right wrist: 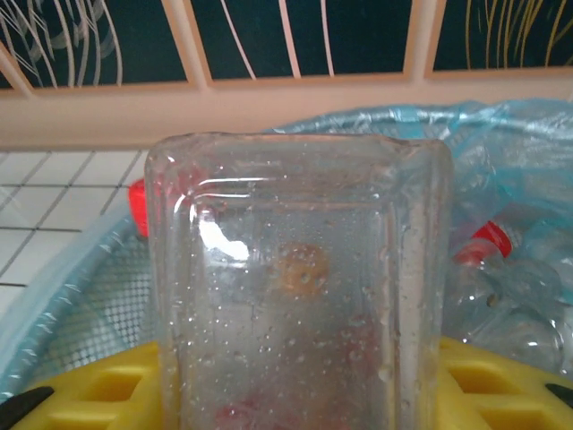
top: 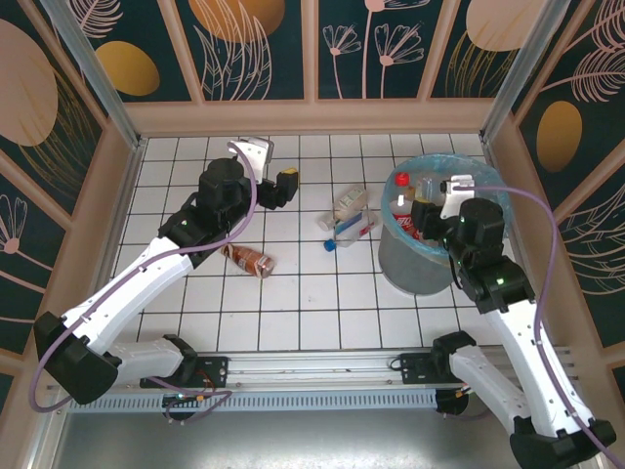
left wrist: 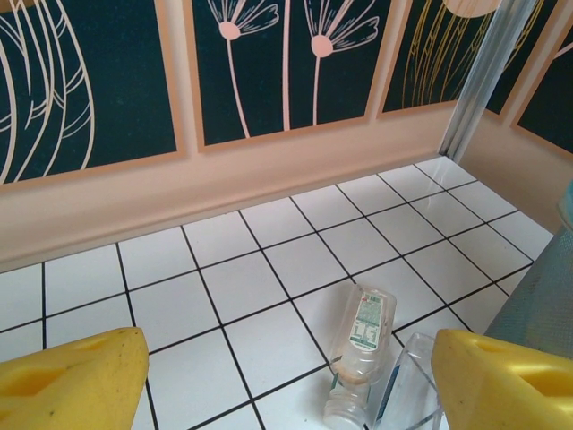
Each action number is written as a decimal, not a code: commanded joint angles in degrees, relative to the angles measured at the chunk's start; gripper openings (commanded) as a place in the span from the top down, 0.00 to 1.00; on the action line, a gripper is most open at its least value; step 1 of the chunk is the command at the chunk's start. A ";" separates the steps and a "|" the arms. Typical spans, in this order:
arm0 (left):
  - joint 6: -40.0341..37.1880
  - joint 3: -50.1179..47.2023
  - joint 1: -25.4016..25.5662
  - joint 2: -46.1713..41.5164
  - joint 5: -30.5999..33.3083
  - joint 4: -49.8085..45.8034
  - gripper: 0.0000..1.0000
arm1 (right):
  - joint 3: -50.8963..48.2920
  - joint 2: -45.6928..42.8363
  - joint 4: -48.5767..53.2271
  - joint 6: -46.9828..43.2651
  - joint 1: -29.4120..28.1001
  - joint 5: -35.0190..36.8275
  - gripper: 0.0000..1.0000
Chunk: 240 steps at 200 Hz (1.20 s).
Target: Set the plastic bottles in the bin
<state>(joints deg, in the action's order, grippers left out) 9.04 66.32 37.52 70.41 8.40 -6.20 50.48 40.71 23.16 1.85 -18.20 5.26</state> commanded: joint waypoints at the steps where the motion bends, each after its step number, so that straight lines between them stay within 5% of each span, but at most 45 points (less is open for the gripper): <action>1: -0.29 -0.14 0.13 -0.01 1.07 1.89 0.17 | -2.57 -3.33 -9.05 0.57 0.25 -1.58 0.44; 23: -0.51 -0.29 0.19 0.04 1.43 2.32 0.16 | -4.39 -6.42 -9.89 1.97 0.27 -2.62 0.26; 97: -0.86 -0.40 0.19 0.60 1.21 2.77 0.15 | -3.28 -9.14 -9.09 1.75 0.26 -1.75 0.28; 157: -1.04 -0.76 0.14 0.14 2.82 1.65 0.15 | 5.66 -0.56 -1.03 5.29 0.27 3.31 0.47; 206: -0.88 -0.93 0.19 0.69 3.02 1.10 0.15 | 12.24 12.26 12.27 6.91 1.81 0.25 0.79; 240: -1.01 -1.21 0.18 0.52 3.20 0.88 0.15 | 7.01 12.09 12.57 8.15 5.60 -5.39 0.81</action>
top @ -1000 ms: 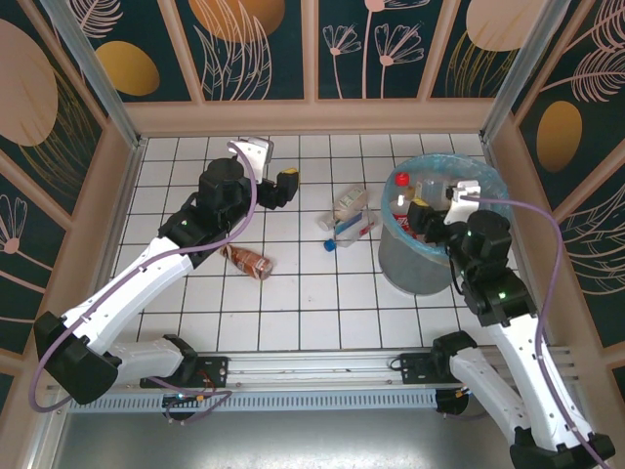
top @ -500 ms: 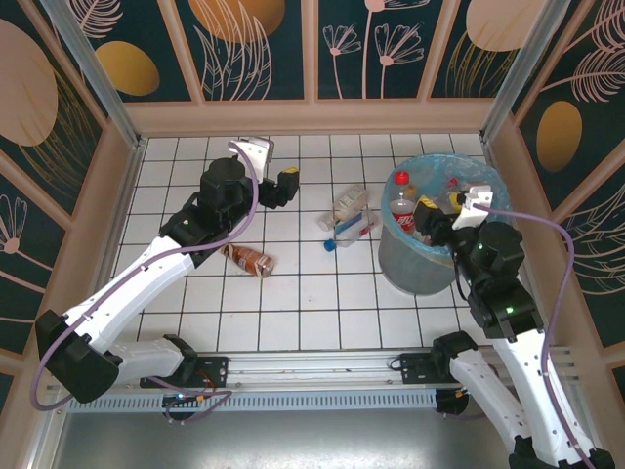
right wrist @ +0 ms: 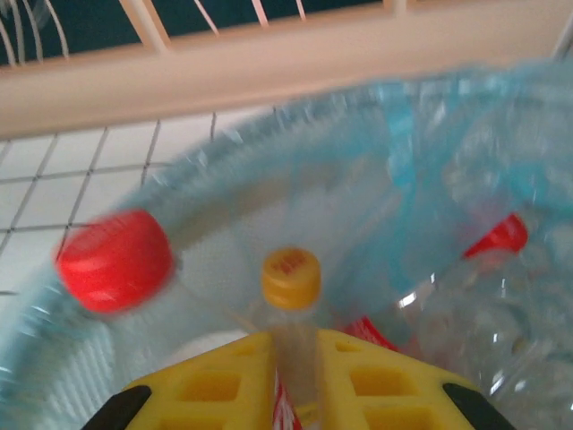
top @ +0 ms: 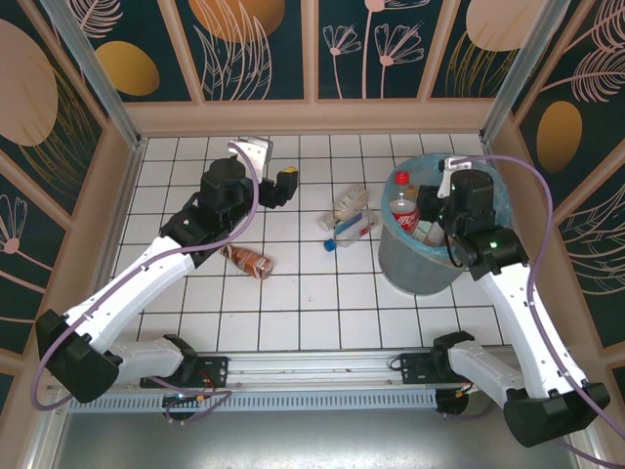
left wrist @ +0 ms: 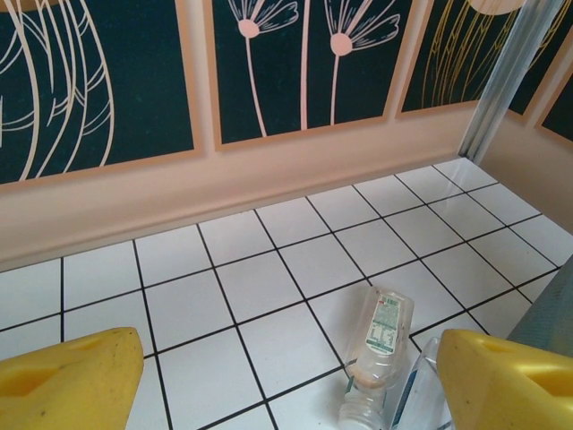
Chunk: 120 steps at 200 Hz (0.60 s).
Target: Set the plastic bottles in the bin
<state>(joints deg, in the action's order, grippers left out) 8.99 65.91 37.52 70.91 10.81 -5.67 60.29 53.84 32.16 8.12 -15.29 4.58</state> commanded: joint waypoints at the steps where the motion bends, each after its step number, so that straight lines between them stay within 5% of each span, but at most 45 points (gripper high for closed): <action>1: -0.98 -0.79 0.19 0.01 0.79 0.33 0.15 | -2.89 -1.03 3.59 1.93 2.80 -5.08 0.81; 89: -0.68 -0.69 0.17 -0.34 1.39 -0.98 0.15 | -6.34 -0.24 4.54 3.66 5.90 -12.90 0.84; 120: 0.01 0.29 0.13 0.18 2.79 -3.11 0.14 | -3.36 -0.54 3.49 4.01 5.99 -12.25 0.76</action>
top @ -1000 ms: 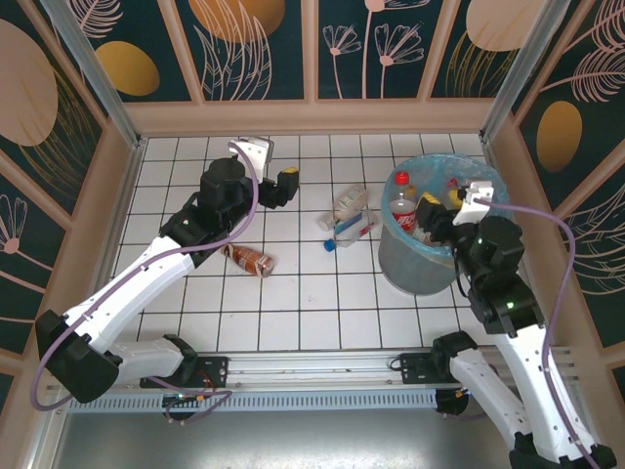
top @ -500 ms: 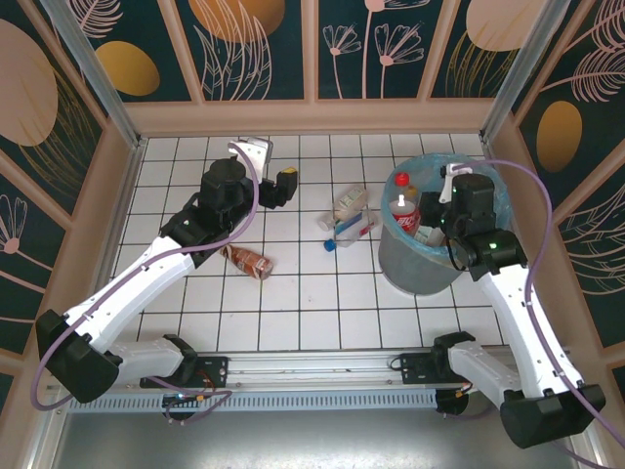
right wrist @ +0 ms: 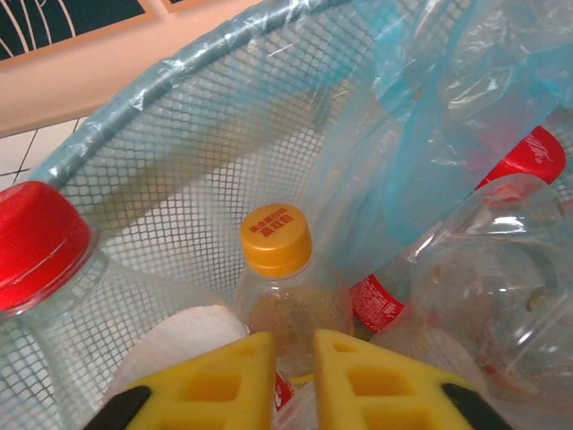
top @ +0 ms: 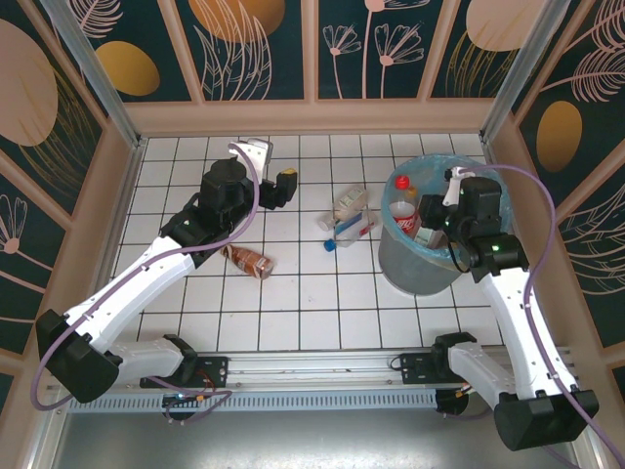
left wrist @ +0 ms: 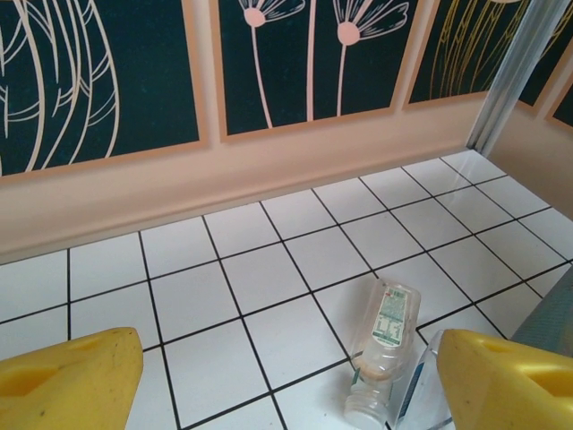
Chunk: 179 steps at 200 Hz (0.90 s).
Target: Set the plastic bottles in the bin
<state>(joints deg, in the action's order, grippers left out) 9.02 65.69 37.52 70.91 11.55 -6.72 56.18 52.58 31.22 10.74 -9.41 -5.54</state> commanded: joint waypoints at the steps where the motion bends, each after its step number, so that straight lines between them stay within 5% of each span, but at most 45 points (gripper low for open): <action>1: 0.01 0.54 0.16 0.18 2.10 -2.15 0.14 | 0.94 0.70 4.36 1.43 0.15 -2.12 0.76; 65: 0.65 1.27 0.12 -0.34 3.27 -3.93 0.14 | 0.82 0.32 4.67 2.74 0.18 -5.15 0.82; 92: 2.19 2.82 0.17 -0.77 4.41 -5.43 0.14 | 6.22 -1.04 4.39 3.44 0.04 -2.97 0.52; 136: 8.60 1.81 0.18 -3.61 7.47 -9.60 0.13 | 17.93 0.42 4.76 3.47 -1.09 -0.53 0.49; 157: 12.79 -0.72 0.12 -5.96 10.15 -11.62 0.13 | 21.74 1.82 2.14 5.13 -6.70 1.79 0.49; 179: 17.96 -4.70 0.10 -8.51 9.99 -12.18 0.12 | 25.28 6.41 -0.92 4.58 -20.40 9.16 0.43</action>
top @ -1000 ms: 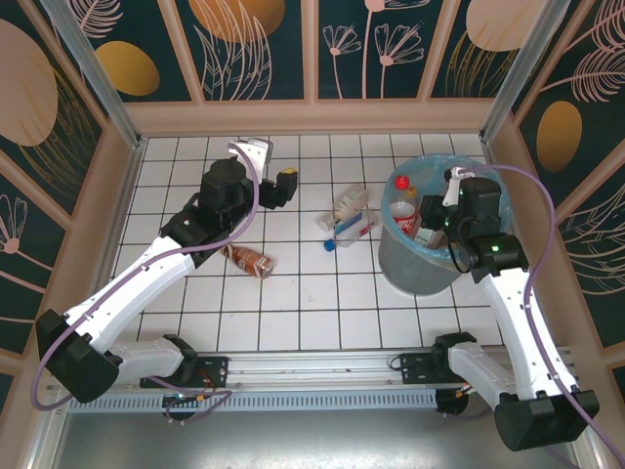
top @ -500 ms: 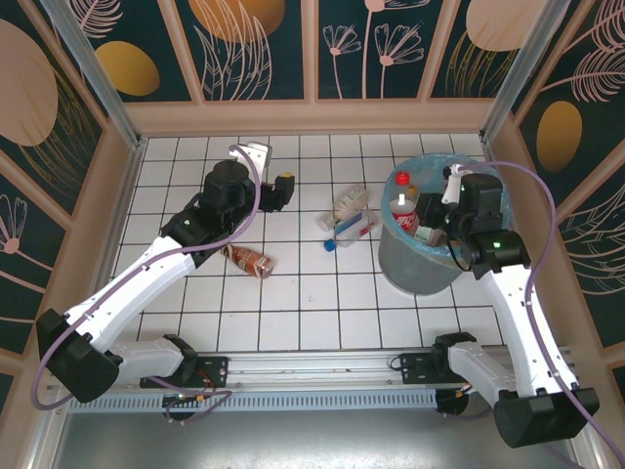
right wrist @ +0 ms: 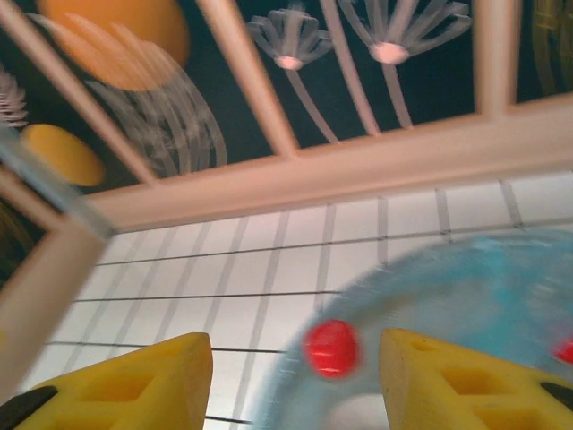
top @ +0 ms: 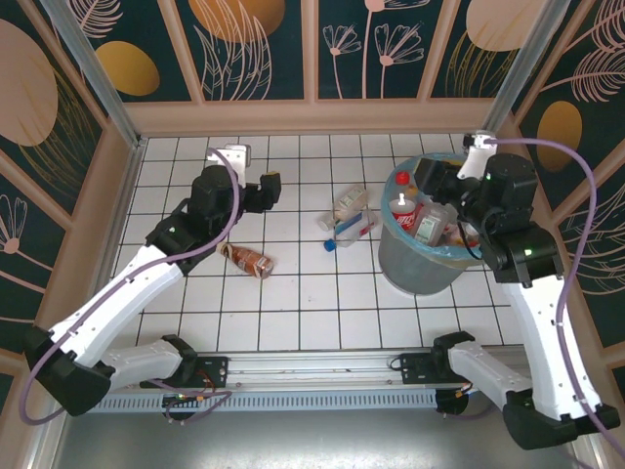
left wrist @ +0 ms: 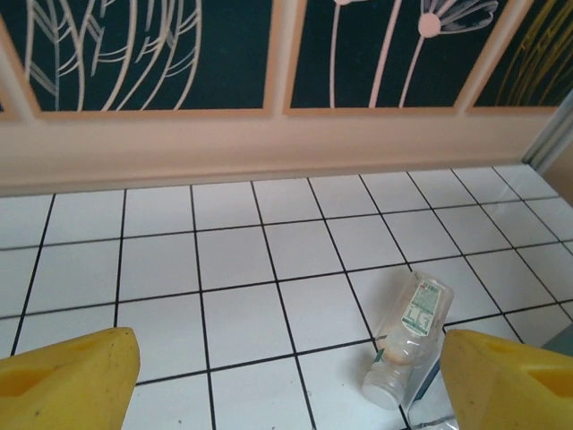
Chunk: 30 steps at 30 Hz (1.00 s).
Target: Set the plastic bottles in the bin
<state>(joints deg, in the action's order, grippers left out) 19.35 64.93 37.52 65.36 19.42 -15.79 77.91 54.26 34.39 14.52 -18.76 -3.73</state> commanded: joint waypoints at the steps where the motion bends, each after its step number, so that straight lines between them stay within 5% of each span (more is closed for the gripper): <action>1: 7.85 -4.06 0.10 -3.09 2.12 -3.15 0.12 | 3.78 5.07 -4.21 0.65 -11.65 7.74 0.43; 3: 10.74 -6.27 0.10 -4.11 1.96 -4.22 0.12 | 6.92 10.46 -5.26 -1.76 -21.66 12.56 0.39; 6: 13.16 -8.03 0.10 -6.05 5.13 -7.51 0.11 | 10.50 18.75 -6.04 -4.45 -27.85 9.98 0.36; 14: 17.05 -17.67 0.10 -20.88 18.19 -7.91 0.11 | 3.18 35.83 -20.77 -6.66 -34.01 -1.87 0.24; 30: 14.11 -23.04 0.10 -26.23 22.77 -7.71 0.08 | 19.84 67.75 -9.91 -9.41 -41.12 -1.21 0.16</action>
<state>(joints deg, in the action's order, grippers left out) 34.79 42.59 37.52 39.46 40.47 -24.67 93.93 120.38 21.41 6.74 -58.89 -5.48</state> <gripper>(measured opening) 0.915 0.837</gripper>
